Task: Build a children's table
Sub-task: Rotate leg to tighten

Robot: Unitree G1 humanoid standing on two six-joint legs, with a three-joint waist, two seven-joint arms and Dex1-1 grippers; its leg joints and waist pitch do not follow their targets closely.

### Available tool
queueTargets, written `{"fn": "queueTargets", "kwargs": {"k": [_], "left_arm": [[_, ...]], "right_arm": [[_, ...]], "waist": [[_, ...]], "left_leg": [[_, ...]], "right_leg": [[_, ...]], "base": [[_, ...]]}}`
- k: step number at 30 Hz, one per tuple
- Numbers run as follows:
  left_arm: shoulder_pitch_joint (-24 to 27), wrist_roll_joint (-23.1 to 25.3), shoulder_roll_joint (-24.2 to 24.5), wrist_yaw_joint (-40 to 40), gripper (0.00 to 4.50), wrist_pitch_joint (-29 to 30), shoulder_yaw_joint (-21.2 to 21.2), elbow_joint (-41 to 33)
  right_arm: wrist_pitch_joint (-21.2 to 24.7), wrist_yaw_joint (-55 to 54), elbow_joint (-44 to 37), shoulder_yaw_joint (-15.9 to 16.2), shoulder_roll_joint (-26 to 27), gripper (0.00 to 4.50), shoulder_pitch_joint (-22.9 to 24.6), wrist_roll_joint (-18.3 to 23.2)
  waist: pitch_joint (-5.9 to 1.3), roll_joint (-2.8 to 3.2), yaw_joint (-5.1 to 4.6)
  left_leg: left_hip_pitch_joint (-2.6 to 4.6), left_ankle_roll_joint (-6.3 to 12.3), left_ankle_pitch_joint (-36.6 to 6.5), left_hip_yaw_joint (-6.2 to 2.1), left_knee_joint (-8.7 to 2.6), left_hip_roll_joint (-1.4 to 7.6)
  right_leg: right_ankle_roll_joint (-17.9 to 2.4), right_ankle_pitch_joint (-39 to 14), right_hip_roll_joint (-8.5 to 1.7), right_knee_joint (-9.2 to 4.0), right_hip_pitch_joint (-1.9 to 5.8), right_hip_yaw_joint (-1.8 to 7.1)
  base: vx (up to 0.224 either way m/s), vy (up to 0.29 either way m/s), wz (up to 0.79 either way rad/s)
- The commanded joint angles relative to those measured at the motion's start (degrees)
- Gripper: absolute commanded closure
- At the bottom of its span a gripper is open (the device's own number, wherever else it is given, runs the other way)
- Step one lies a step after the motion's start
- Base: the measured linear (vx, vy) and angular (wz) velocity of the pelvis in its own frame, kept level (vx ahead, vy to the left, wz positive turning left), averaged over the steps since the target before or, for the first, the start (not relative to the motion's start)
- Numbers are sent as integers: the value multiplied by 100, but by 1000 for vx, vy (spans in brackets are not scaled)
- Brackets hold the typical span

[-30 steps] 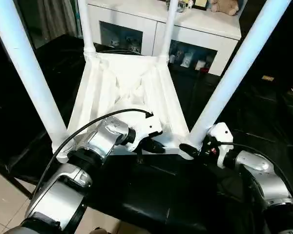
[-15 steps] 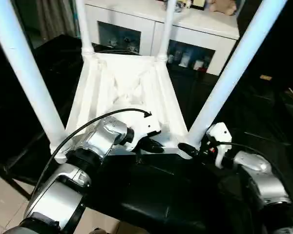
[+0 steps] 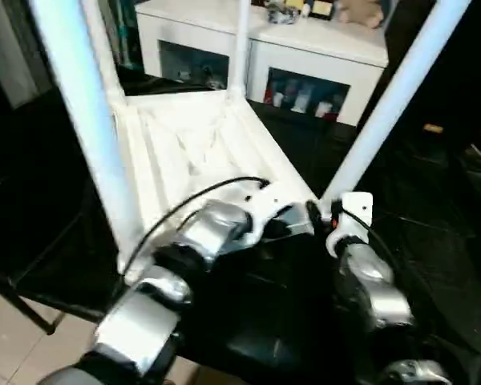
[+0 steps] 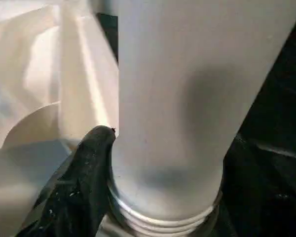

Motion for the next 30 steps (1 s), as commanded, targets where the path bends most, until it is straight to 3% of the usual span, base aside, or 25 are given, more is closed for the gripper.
{"fn": "queueTargets", "kwargs": {"k": [1,3,4,6,7,10,12,13,16,19,20,23,26,28,30], "left_arm": [[262,66,-89,626,450,150,96,338],[279,88,-98,636,450,160,96,360],[287,106,-85,635,450,144,88,374],[298,113,-63,614,450,140,82,371],[319,125,65,405,450,88,36,297],[331,128,193,182,450,46,-2,187],[330,116,347,-54,450,17,17,23],[340,117,439,-259,450,-62,-17,-81],[407,45,811,-1102,450,-55,-119,-545],[570,-131,1158,-2038,450,-81,-302,-1097],[601,-181,1224,-2212,450,-41,-332,-1220],[698,-328,1416,-2689,450,20,-435,-1582],[860,-524,1602,-3231,450,87,-537,-2042],[939,-593,1668,-3421,450,84,-561,-2229],[973,-597,1696,-3454,450,101,-550,-2304]], "right_arm": [[153,20,34,240,304,176,249,-33],[119,28,-48,261,371,176,306,-38],[73,101,-109,251,417,142,338,24],[17,143,-185,245,428,142,368,54],[-30,338,-420,271,293,103,414,83],[-29,521,-572,220,115,97,406,153],[118,884,-701,226,-224,71,378,152],[264,1178,-795,219,-378,71,382,260],[754,2522,-1211,414,-1145,71,498,540],[734,3662,-1356,764,-1897,71,653,410],[700,3862,-1368,806,-2012,71,672,402],[678,4406,-1445,870,-2282,71,709,523],[763,4901,-1586,947,-2484,71,730,719],[742,5057,-1626,984,-2553,71,731,731],[733,5139,-1609,1010,-2564,71,698,768]], "waist": [[-105,-16,-36],[-90,-18,-42],[-84,-21,-53],[-92,-22,-50],[-98,-32,-40],[-126,-36,-58],[-186,-46,-105],[-186,-46,-105],[-249,-37,-79],[-258,-28,-22],[-271,9,-2],[-311,-11,22],[-314,-36,56],[-309,-66,86],[-291,-47,135]], "left_leg": [[130,34,-2348,-79,-495,76],[153,15,-2525,-88,-509,81],[182,7,-2683,-95,-526,80],[168,23,-2615,-101,-545,86],[144,73,-2485,-102,-556,89],[77,131,-2326,-120,-573,98],[13,109,-2091,-135,-568,96],[13,109,-2091,-135,-568,96],[55,241,-1943,-91,-511,110],[47,318,-1634,-59,-472,128],[49,363,-1459,-50,-461,130],[70,506,-977,-25,-402,125],[100,690,-720,0,-366,141],[109,705,-756,4,-360,143],[127,642,-889,8,-373,153]], "right_leg": [[-684,-1748,-133,-556,16,85],[-615,-1961,-142,-586,-4,87],[-562,-2137,-146,-620,-13,83],[-547,-2066,-154,-627,7,83],[-550,-1866,-150,-617,28,86],[-562,-1724,-164,-588,89,69],[-634,-1615,-181,-563,166,46],[-634,-1615,-181,-563,166,46],[-820,-1413,-192,-564,165,68],[-1035,-926,-192,-522,192,81],[-1160,-588,-189,-476,190,84],[-1499,387,-151,-349,220,66],[-1697,865,-144,-296,219,66],[-1722,768,-163,-292,228,61],[-1673,417,-179,-312,213,72]], "base": [[0,0,0],[0,0,0],[0,0,0],[0,0,0],[0,0,0],[0,0,0],[0,0,0],[0,0,0],[0,0,0],[0,0,0],[0,0,0],[0,0,0],[0,0,0],[0,0,0],[0,0,0]]}}
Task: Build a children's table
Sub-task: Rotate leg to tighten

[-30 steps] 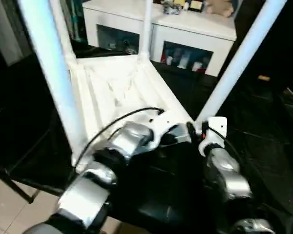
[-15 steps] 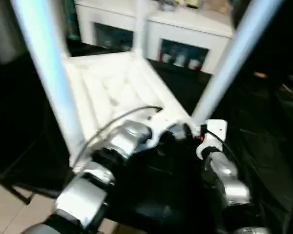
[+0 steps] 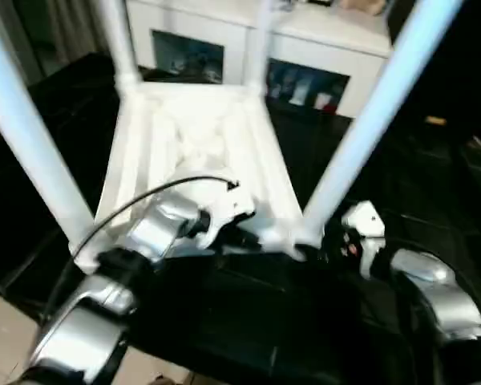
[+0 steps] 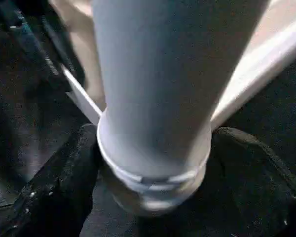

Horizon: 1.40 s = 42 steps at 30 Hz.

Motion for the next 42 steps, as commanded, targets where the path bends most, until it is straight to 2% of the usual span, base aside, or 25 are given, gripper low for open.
{"fn": "queueTargets", "kwargs": {"k": [1,2,4,5,6,7,12,17,24,27,28,29,30,31,32,33,34,37,38,39,40,42], "left_arm": [[154,-220,-87,-408,450,111,-155,-252],[187,-223,-64,-416,450,149,-151,-314],[201,-234,-54,-417,450,167,-160,-341],[221,-242,-52,-401,450,208,-162,-374],[225,-241,-56,-392,450,227,-156,-378],[223,-234,-59,-384,450,225,-154,-367],[236,-198,-57,-359,450,240,-161,-360],[260,-161,-41,-375,450,282,-177,-394],[253,-132,-37,-403,450,292,-215,-343],[266,-114,-34,-379,450,332,-220,-315],[270,-112,-80,-257,450,353,-172,-263],[269,-110,-113,-172,450,366,-139,-228],[239,-93,-215,91,450,334,-45,-104],[194,-85,-335,385,450,344,66,40],[157,-80,-413,571,450,346,139,144],[105,-60,-530,839,450,322,216,301],[73,-47,-595,986,450,306,256,394],[-133,59,-971,1908,450,324,440,902],[-141,65,-986,1946,450,324,446,922],[-240,119,-1131,2296,450,340,483,1159],[-327,169,-1270,2629,450,346,529,1374],[-376,207,-1364,2820,450,335,562,1512]], "right_arm": [[23,77,22,-99,-97,71,-120,79],[34,160,105,-107,-57,71,-183,115],[36,185,135,-110,-44,71,-201,123],[37,260,182,-117,-17,71,-215,165],[37,306,205,-124,-2,71,-216,191],[33,323,224,-124,6,85,-218,197],[-15,406,338,-86,5,119,-184,189],[-57,421,450,-142,30,159,-209,208],[-114,392,573,-185,87,175,-272,198],[-254,203,697,-263,200,176,-296,178],[-321,-135,819,-324,295,176,-331,84],[-351,-348,893,-356,348,176,-355,20],[-378,-677,988,-419,447,176,-384,-46],[-386,-978,1065,-500,561,176,-406,-66],[-387,-1143,1113,-550,631,176,-423,-65],[-371,-1508,1187,-659,784,176,-449,-62],[-359,-1736,1233,-727,881,177,-467,-59],[-322,-3172,1487,-1067,1438,177,-595,-150],[-317,-3231,1499,-1085,1462,177,-601,-149],[-306,-3761,1605,-1163,1676,177,-668,-201],[-300,-4221,1685,-1207,1859,177,-722,-281],[-316,-4483,1718,-1220,1983,177,-753,-333]], "waist": [[-331,-27,27],[-331,-41,28],[-325,-28,32],[-324,-55,32],[-317,-41,40],[-324,-46,38],[-339,-48,47],[-354,-37,51],[-330,-21,44],[-324,-2,25],[-328,22,23],[-322,3,-1],[-325,26,-10],[-317,9,-43],[-322,19,-45],[-324,6,-61],[-324,23,-66],[-336,13,-97],[-342,15,-96],[-351,14,-111],[-340,48,-124],[-352,38,-128]], "left_leg": [[160,531,-947,-20,-312,148],[160,511,-969,-19,-314,146],[165,443,-1061,-24,-322,146],[161,416,-1085,-25,-319,141],[155,384,-1120,-30,-327,141],[156,355,-1115,-33,-323,139],[149,390,-971,-33,-300,125],[144,465,-806,-29,-274,116],[147,319,-1189,-46,-295,123],[152,180,-1459,-60,-319,124],[154,153,-1466,-64,-322,125],[143,112,-1502,-67,-333,116],[140,61,-1525,-73,-340,111],[144,-1,-1587,-69,-347,103],[154,-35,-1635,-74,-345,98],[144,-51,-1671,-78,-342,93],[168,-64,-1756,-69,-341,90],[142,-90,-1616,-72,-340,72],[144,-77,-1604,-69,-336,70],[147,-34,-1547,-63,-324,74],[150,-65,-1526,-60,-335,71],[160,-84,-1561,-65,-336,65]], "right_leg": [[-1616,226,-194,-237,258,83],[-1600,164,-191,-241,256,82],[-1556,-24,-193,-252,243,83],[-1515,-121,-196,-259,245,83],[-1477,-251,-200,-269,240,84],[-1452,-278,-201,-264,242,85],[-1449,-79,-195,-234,250,84],[-1540,211,-187,-200,260,79],[-1475,-340,-192,-247,241,80],[-1398,-678,-199,-277,223,82],[-1395,-673,-201,-274,222,83],[-1376,-699,-189,-278,226,79],[-1350,-744,-191,-278,229,78],[-1330,-842,-187,-301,209,78],[-1310,-925,-187,-303,216,73],[-1267,-1031,-189,-315,223,76],[-1233,-1153,-191,-342,186,87],[-1165,-1082,-178,-335,200,85],[-1152,-1081,-179,-338,203,85],[-1146,-987,-172,-334,203,89],[-1139,-967,-167,-335,171,93],[-1104,-988,-159,-337,187,82]], "base": [[0,0,0],[0,0,0],[0,0,0],[0,0,0],[0,0,0],[0,0,0],[0,0,0],[0,0,0],[0,0,0],[0,0,0],[0,0,0],[0,0,0],[0,0,0],[0,0,0],[0,0,0],[0,0,0],[0,0,0],[0,0,0],[0,0,0],[0,0,0],[0,0,0],[0,0,0]]}}
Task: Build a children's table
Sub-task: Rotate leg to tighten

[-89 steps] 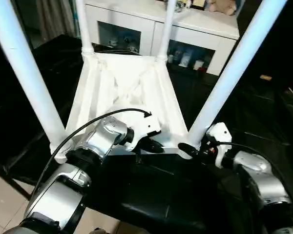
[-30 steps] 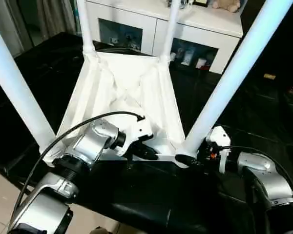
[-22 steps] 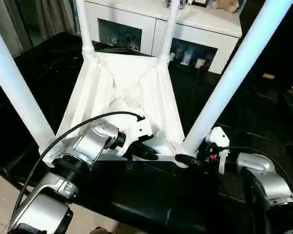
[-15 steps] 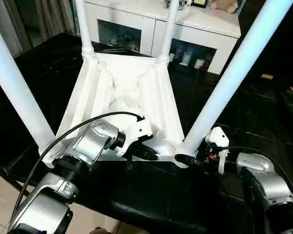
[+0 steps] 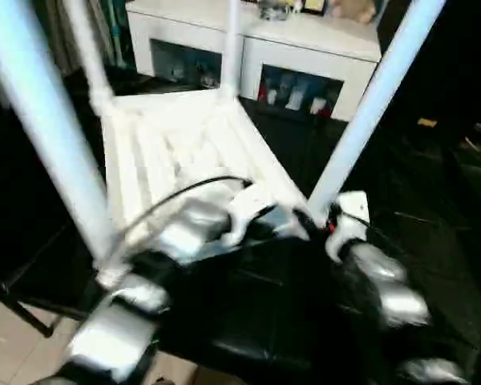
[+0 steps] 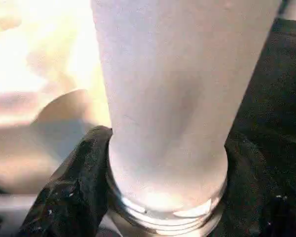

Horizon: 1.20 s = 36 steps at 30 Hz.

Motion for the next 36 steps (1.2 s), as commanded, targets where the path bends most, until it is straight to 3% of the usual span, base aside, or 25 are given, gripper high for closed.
{"fn": "queueTargets", "kwargs": {"k": [1,3,4,5,7,10,11,14,15,18,19,22,23,26,30,36], "left_arm": [[109,-30,-160,470,450,-18,189,397],[98,1,-237,613,450,-38,177,501],[172,30,-289,674,450,-21,142,448],[206,27,-308,684,450,-6,139,409],[280,60,-318,688,450,22,91,316],[375,98,-221,559,450,-29,-4,184],[388,109,-154,459,450,-45,-35,139],[365,133,-20,228,450,-107,-58,67],[355,129,44,104,450,-112,-70,14],[359,81,205,-325,450,-159,-129,-151],[358,73,222,-375,450,-151,-134,-169],[445,-41,592,-1268,450,-172,-349,-599],[510,-142,782,-1787,450,-296,-463,-810],[639,-252,1020,-2397,450,-492,-640,-1116],[821,-510,1264,-3178,450,-528,-741,-1536],[852,-574,1284,-3210,450,-414,-720,-1657]], "right_arm": [[40,-668,152,-240,167,177,38,-117],[8,-856,125,-218,327,177,15,-168],[-27,-900,-101,-151,507,177,90,-201],[-33,-887,-200,-124,561,177,131,-206],[-81,-820,-404,-32,629,177,241,-221],[-250,-649,-687,-6,673,142,403,-65],[-273,-579,-763,-25,633,107,421,-5],[-211,-438,-868,-59,465,97,393,-20],[-126,-302,-938,-95,380,87,380,43],[138,269,-1136,-119,52,66,391,225],[165,344,-1155,-115,5,66,393,240],[495,1677,-1459,99,-806,66,561,438],[477,2438,-1610,330,-1220,66,693,453],[473,3013,-1732,491,-1557,66,818,474],[695,3893,-1923,665,-2019,66,947,654],[834,4297,-1992,800,-2183,66,969,738]], "waist": [[-202,-10,-11],[-197,-21,-15],[-79,-71,-42],[-79,-71,-42],[-51,-67,-30],[-62,-89,-18],[-58,-94,-8],[-63,-110,-38],[-114,-109,-35],[-115,-105,-43],[-156,-93,-34],[-207,-74,11],[-277,-35,46],[-293,-29,86],[-287,-10,155],[-267,-49,210]], "left_leg": [[103,8,-1690,-43,-447,60],[127,1,-1896,-54,-466,56],[112,40,-2131,-53,-495,57],[112,40,-2131,-53,-495,57],[152,47,-2446,-83,-524,72],[150,126,-2249,-74,-540,80],[131,191,-2075,-66,-542,82],[46,226,-1884,-81,-562,68],[61,215,-1866,-89,-554,74],[61,207,-1824,-83,-559,86],[64,205,-1794,-83,-544,90],[60,348,-1204,-52,-483,103],[80,475,-848,-36,-429,103],[93,632,-676,-18,-399,103],[139,611,-839,-2,-407,133],[141,347,-1228,-16,-444,141]], "right_leg": [[-1005,-1081,-129,-467,116,84],[-846,-1390,-136,-502,103,85],[-732,-1676,-118,-548,38,90],[-732,-1676,-118,-548,38,90],[-539,-2125,-132,-597,10,96],[-510,-1908,-146,-606,34,100],[-526,-1671,-140,-588,44,107],[-531,-1568,-150,-568,109,81],[-533,-1649,-167,-564,133,78],[-601,-1584,-165,-572,130,78],[-629,-1517,-172,-555,152,83],[-946,-484,-156,-456,212,87],[-1178,286,-146,-369,260,81],[-1413,817,-143,-324,278,78],[-1584,669,-145,-317,266,80],[-1444,-268,-195,-374,251,81]], "base": [[0,0,0],[0,0,0],[0,0,0],[0,0,0],[0,0,0],[0,0,0],[0,0,0],[0,0,0],[0,0,0],[0,0,0],[0,0,0],[0,0,0],[0,0,0],[0,0,0],[0,0,0],[0,0,0]]}}
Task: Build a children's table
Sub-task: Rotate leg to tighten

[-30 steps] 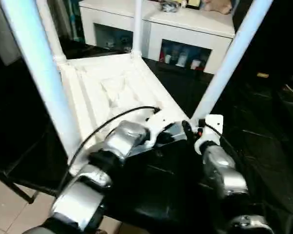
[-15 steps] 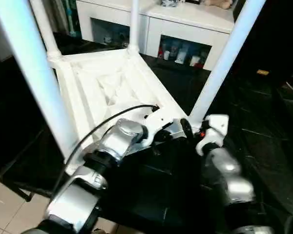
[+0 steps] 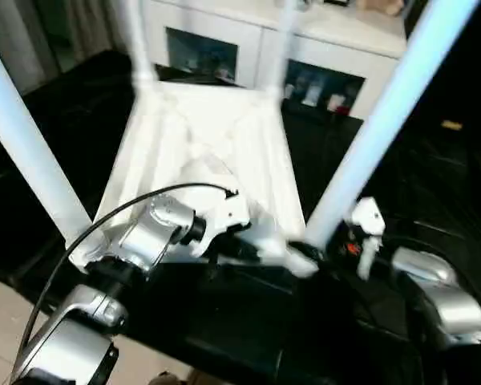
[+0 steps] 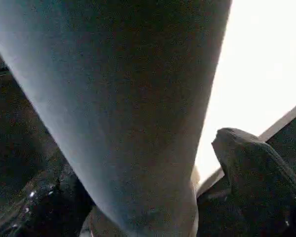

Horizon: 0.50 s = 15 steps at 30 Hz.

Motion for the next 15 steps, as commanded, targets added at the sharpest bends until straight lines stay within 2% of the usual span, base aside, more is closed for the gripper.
{"fn": "queueTargets", "kwargs": {"k": [1,3,5,9,12,15], "left_arm": [[93,-197,-110,-384,450,30,-199,-98],[85,-200,-115,-378,450,27,-189,-83],[60,-165,-123,-314,450,2,-138,-20],[33,-151,-126,-258,450,5,-77,10],[-12,-131,-140,-136,450,-2,-51,76],[-62,-126,-193,-57,450,-43,-15,163]], "right_arm": [[44,21,92,26,-106,66,-18,-86],[35,32,106,46,-105,66,-27,-108],[77,126,70,86,-151,66,-25,-94],[254,319,-118,51,-234,66,53,75],[365,346,-281,-62,-200,66,113,236],[544,256,-351,-148,-161,66,146,338]], "waist": [[-323,-18,-2],[-324,-18,1],[-338,-10,6],[-362,-5,19],[-365,-1,40],[-357,6,58]], "left_leg": [[147,294,-1299,-34,-361,143],[150,231,-1364,-40,-360,143],[151,220,-1274,-42,-348,138],[143,356,-981,-37,-311,123],[140,419,-908,-33,-298,119],[147,384,-1035,-38,-305,122]], "right_leg": [[-1395,-420,-202,-319,223,88],[-1333,-597,-206,-329,211,93],[-1327,-449,-195,-308,213,93],[-1430,90,-171,-249,239,84],[-1454,204,-178,-240,245,87],[-1457,4,-177,-254,233,82]], "base": [[0,0,0],[0,0,0],[0,0,0],[0,0,0],[0,0,0],[0,0,0]]}}
